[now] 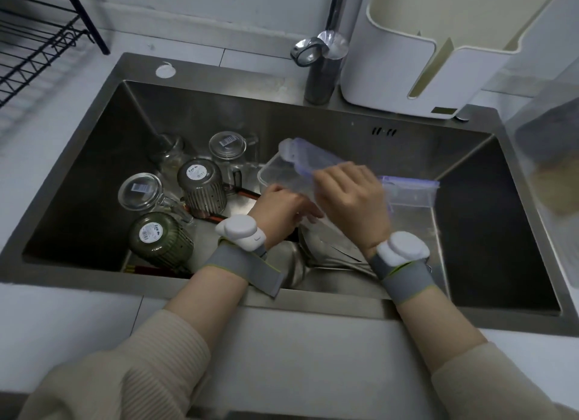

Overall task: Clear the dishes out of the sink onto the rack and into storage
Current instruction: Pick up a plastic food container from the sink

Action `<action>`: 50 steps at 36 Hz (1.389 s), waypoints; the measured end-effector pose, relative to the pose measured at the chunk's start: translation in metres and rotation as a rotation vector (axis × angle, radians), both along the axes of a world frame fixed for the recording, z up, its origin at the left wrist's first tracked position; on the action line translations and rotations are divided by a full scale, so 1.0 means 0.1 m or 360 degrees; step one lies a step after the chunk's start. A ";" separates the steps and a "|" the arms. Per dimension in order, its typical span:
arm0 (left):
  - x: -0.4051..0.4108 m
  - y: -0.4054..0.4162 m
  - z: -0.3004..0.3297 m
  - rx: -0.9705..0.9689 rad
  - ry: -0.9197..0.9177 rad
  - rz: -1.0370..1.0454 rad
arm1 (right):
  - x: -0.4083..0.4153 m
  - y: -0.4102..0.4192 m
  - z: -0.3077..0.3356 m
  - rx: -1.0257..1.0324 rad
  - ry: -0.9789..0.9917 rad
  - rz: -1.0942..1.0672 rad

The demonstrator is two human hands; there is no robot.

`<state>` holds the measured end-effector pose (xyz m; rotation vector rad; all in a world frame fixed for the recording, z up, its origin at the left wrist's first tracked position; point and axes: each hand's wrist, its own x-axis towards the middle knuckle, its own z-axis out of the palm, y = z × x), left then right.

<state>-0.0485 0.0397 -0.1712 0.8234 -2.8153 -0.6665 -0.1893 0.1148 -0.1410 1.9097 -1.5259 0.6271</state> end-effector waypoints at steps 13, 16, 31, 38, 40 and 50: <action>0.06 -0.05 0.01 0.0106 0.0267 0.0786 | 0.08 -0.01 -0.08 0.0503 -0.0259 0.0134; 0.09 -0.06 0.07 0.0122 0.0471 0.1256 | 0.07 0.00 -0.09 0.0587 -0.0237 0.0157; 0.03 -0.12 -0.10 0.0658 0.0385 0.1157 | 0.06 -0.01 -0.13 0.0938 -0.0517 0.0235; 0.04 -0.12 -0.10 0.0600 0.0375 0.1186 | -0.27 -0.05 -0.11 0.0497 -0.0860 -0.0611; 0.04 -0.12 -0.10 0.0596 0.0386 0.1201 | -0.42 -0.02 -0.16 0.0607 -0.1032 -0.1072; 0.03 -0.09 -0.05 0.0617 0.0377 0.1344 | -0.59 0.02 -0.27 0.1105 -0.1914 -0.1298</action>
